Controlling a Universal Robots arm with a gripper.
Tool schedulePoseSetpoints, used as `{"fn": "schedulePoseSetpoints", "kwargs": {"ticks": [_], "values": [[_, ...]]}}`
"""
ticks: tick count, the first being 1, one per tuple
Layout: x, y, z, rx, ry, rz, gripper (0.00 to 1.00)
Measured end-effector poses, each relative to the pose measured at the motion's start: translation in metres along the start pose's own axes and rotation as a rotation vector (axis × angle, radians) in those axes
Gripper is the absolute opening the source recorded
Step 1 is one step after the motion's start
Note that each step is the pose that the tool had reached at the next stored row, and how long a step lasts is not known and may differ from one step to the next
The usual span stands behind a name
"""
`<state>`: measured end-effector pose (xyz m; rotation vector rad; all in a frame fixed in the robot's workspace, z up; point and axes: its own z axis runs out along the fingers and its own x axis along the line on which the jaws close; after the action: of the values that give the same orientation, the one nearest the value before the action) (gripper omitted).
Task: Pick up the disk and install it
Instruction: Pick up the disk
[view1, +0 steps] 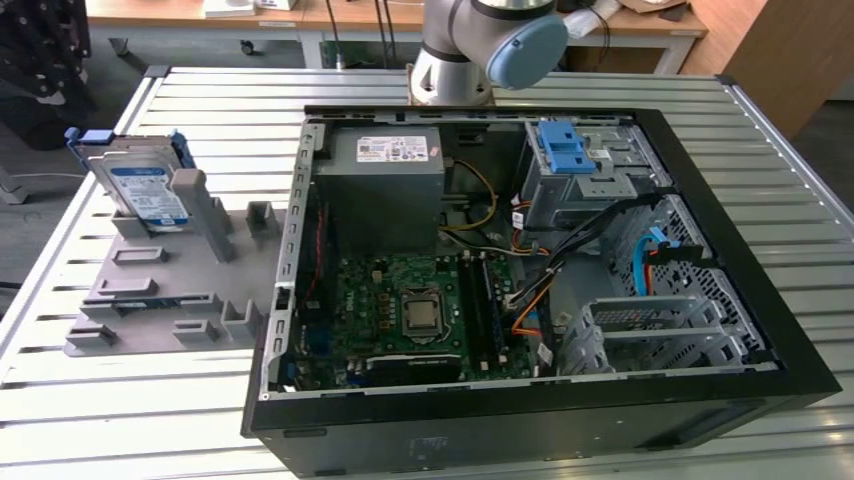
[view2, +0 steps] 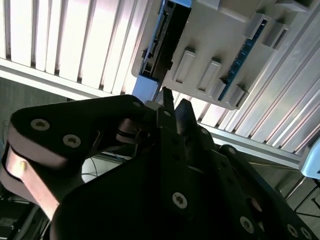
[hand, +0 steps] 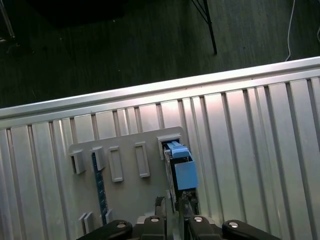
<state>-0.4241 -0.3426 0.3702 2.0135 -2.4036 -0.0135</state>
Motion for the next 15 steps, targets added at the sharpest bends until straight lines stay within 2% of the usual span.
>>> {"fn": "schedulePoseSetpoints", "kwargs": {"ticks": [1, 3, 4, 5, 8, 9, 10, 12, 15], "values": [[-0.0008, 0.0002, 0.0004, 0.0000, 0.0000, 0.000, 0.23], [-0.0051, 0.0015, 0.0022, 0.0012, 0.0019, 0.000, 0.35], [-0.0072, 0.0033, 0.0038, 0.0036, 0.0019, 0.000, 0.35], [-0.0085, 0.0050, 0.0055, 0.0052, 0.0016, 0.000, 0.41], [-0.0104, 0.0073, 0.0108, 0.0080, 0.0015, 0.000, 0.53], [-0.0105, 0.0073, 0.0126, 0.0083, 0.0014, 0.000, 0.53], [-0.0104, 0.0074, 0.0144, 0.0082, 0.0014, -0.001, 0.59], [-0.0104, 0.0076, 0.0180, 0.0083, 0.0015, -0.019, 0.59], [-0.0104, 0.0076, 0.0236, 0.0082, 0.0018, -0.070, 0.59]]}}
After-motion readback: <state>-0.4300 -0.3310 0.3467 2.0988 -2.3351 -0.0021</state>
